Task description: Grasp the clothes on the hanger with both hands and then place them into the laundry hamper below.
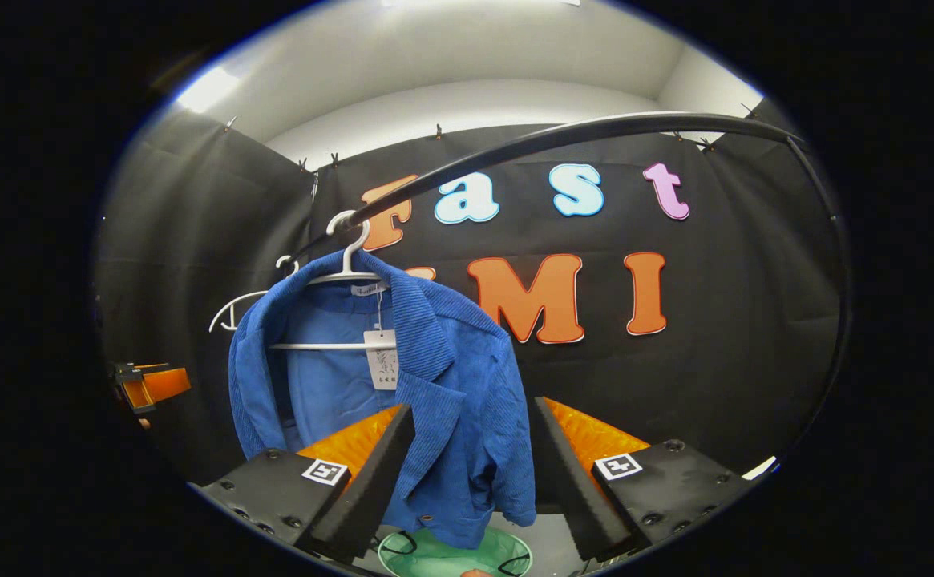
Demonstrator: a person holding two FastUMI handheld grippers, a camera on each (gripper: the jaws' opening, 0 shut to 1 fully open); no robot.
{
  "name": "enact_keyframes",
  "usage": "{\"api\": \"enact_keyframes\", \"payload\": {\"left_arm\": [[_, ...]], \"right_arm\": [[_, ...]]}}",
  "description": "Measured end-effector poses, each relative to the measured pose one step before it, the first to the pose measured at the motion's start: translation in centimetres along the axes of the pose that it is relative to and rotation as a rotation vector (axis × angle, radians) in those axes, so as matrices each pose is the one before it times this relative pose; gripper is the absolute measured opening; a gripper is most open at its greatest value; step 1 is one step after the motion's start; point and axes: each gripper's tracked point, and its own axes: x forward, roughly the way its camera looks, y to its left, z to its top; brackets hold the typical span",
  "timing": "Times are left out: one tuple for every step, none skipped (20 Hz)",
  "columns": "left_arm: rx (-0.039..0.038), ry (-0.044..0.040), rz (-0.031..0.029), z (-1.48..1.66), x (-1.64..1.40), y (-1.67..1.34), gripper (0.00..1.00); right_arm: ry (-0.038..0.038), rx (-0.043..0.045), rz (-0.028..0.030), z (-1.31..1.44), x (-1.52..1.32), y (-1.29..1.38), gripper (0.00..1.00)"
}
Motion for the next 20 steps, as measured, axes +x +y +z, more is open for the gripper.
{"api": "enact_keyframes", "payload": {"left_arm": [[0.00056, 0.0009, -0.00051, -0.244, 0.206, -0.277, 0.95], [0.00027, 0.00156, -0.00601, -0.193, 0.184, -0.429, 0.95], [0.00231, 0.0064, -0.00989, -0.37, 0.205, -0.49, 0.95], [0.00168, 0.00715, -0.00653, -0.364, 0.32, -0.369, 0.95], [0.00201, 0.0079, -0.00635, -0.351, 0.325, -0.381, 0.95], [0.00308, 0.00839, -0.00736, -0.382, 0.387, -0.347, 0.95], [0.00543, 0.00449, -0.00306, -0.322, 0.471, -0.24, 0.95], [0.00793, 0.00317, 0.00626, -0.234, 0.42, 0.096, 0.92], [0.0086, 0.00399, 0.00671, -0.258, 0.574, 0.049, 0.92], [0.00294, 0.00572, 0.00329, -0.35, 0.538, -0.141, 0.95], [-0.00397, 0.00904, -0.00156, -0.422, 0.454, -0.186, 0.95], [-0.00756, 0.0115, -0.006, -0.469, 0.424, -0.238, 0.92], [-0.00771, 0.009, -0.0041, -0.251, 0.494, -0.202, 0.92], [-0.00325, 0.00308, -0.00158, -0.128, 0.475, -0.11, 0.92], [0.00393, -0.00282, 0.00389, -0.021, 0.516, 0.005, 0.95], [0.00808, -0.00133, 0.01238, -0.102, 0.484, 0.285, 0.95], [0.00748, -0.00022, 0.00951, -0.191, 0.508, 0.21, 0.99], [0.00179, 0.00056, 0.00594, -0.12, 0.462, -0.042, 0.92], [-0.00326, 0.00463, 0.004, -0.186, 0.533, 0.01, 0.92], [-0.00843, 0.00386, 0.00264, -0.195, 0.477, -0.046, 0.95]], "right_arm": [[0.00594, -0.00419, 0.0026, -0.324, 0.506, 0.274, 0.92], [0.00831, -0.00365, 0.00209, -0.336, 0.242, 0.224, 0.96], [0.00757, -0.00029, 0.00528, -0.376, 0.483, 0.414, 0.92], [0.00647, 0.001, 0.00722, -0.368, 0.408, 0.66, 0.93], [0.00673, 0.00075, 0.00398, -0.353, 0.549, 0.41, 0.93], [0.00597, -0.00271, 0.00212, -0.392, 0.589, 0.465, 0.93], [0.00443, -0.00349, 0.00037, -0.317, 0.442, 0.317, 0.97], [0.00344, -0.00169, -0.00008, -0.328, 0.452, 0.334, 0.97], [0.00439, 0.00016, 0.00086, -0.309, 0.387, 0.389, 0.97], [0.00495, 0.00131, 0.0026, -0.35, 0.503, 0.424, 0.97], [0.00575, 0.0013, 0.00374, -0.356, 0.477, 0.411, 0.97], [0.00666, 0.00105, 0.00437, -0.401, 0.732, 0.486, 0.97], [0.00711, 0.00006, 0.00107, -0.37, 0.521, 0.343, 0.96], [0.00734, 0.00152, -0.00397, -0.383, 0.612, 0.178, 0.97], [0.00382, 0.0025, -0.00453, -0.321, 0.568, 0.118, 0.97], [0.00199, 0.00175, -0.00841, -0.287, 0.664, 0.096, 0.97], [-0.00097, 0.00119, -0.01136, -0.251, 0.572, 0.014, 0.97], [-0.00308, -0.00151, -0.01239, -0.079, 0.698, -0.069, 0.93], [-0.00383, -0.00091, -0.01314, -0.1, 0.702, -0.067, 0.92], [-0.00272, 0.00286, -0.00865, -0.073, 0.736, -0.004, 0.97]]}}
